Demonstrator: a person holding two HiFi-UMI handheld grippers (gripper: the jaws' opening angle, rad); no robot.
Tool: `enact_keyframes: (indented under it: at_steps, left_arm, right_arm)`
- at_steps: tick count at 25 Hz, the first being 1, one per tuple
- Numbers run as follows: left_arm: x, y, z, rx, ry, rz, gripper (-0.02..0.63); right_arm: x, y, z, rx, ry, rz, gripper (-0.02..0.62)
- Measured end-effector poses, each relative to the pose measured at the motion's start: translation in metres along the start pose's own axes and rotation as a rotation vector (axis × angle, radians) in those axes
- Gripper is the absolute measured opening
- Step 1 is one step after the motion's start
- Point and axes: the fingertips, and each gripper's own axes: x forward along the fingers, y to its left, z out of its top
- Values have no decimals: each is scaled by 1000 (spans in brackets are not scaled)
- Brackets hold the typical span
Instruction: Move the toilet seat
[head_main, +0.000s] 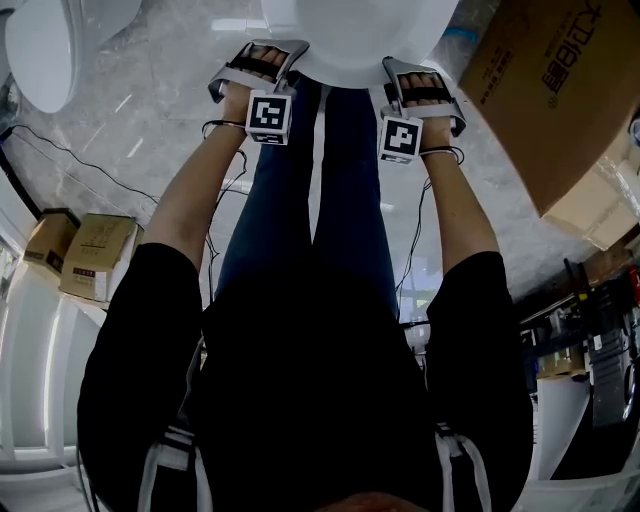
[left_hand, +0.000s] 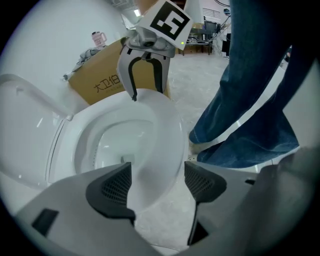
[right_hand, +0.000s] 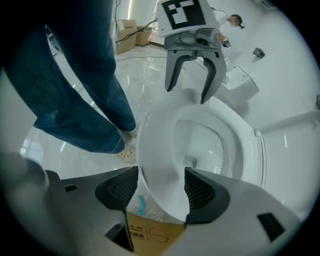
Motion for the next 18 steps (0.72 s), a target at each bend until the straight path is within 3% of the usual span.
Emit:
enact_keyframes:
  at_steps: [6,10,14,18]
  left_arm:
    - [7,2,6,18,-7,-26,334]
    - [4,0,0,-8,2,-29,341]
    - [-3,-4,1,21,-13,-16,342]
    - [-10,-7,2,47,-11,-6,356]
  right_arm:
    - [7,-4,6,-136,7,17,308]
    - [0,-2,7,-112,-21,48,307]
    - [-7,-11,4,-95,-23,-9,307]
    - [-26,-2,7,-35,-45,77,307]
